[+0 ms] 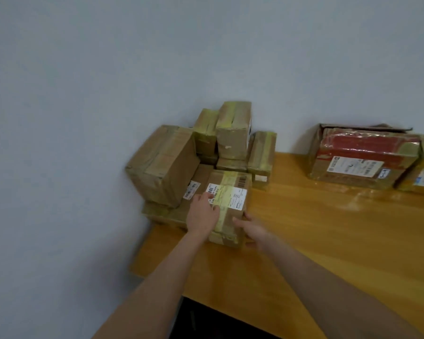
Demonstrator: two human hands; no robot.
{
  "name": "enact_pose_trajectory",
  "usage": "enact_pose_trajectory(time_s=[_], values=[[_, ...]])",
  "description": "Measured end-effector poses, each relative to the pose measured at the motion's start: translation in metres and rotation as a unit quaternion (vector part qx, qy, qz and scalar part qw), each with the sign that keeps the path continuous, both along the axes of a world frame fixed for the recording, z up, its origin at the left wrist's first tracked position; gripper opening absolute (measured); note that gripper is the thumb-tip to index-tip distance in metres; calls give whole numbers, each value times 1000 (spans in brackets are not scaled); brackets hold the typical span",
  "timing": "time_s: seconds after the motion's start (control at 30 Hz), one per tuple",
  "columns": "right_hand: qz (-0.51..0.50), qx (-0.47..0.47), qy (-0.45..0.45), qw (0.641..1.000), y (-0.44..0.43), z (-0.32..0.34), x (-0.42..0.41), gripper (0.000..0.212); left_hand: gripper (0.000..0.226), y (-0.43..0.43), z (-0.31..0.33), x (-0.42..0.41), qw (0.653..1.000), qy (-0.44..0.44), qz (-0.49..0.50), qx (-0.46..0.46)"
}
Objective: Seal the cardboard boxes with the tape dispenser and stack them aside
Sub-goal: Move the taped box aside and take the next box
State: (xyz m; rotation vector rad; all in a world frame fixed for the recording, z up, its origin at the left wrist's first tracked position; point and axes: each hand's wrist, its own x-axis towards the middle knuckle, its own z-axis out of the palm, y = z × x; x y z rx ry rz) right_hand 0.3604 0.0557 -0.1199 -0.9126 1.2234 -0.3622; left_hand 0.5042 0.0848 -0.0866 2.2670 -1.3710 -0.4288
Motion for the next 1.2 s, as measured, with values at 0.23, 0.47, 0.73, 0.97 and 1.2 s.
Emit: enact_pose_trajectory(time_s=[0.23,0.47,0.73,0.97,1.2], values=[[23,-125,141,982,-16,20,-21,71,39,-23,-2,-22,995,5,-77,58],[-26,-213,291,932,-45,47,-109,60,48,-68,10,-96,980,26,-174,97],[-132,-255,343,894,-88,76,-229,57,55,-122,41,-184,974,61,-216,31],[-248,-256,259,898,-159,82,-332,56,80,-190,53,-246,980,162,-114,2],[-145,-232,165,948,-206,63,-370,72,74,-242,44,-289,964,266,-19,0]])
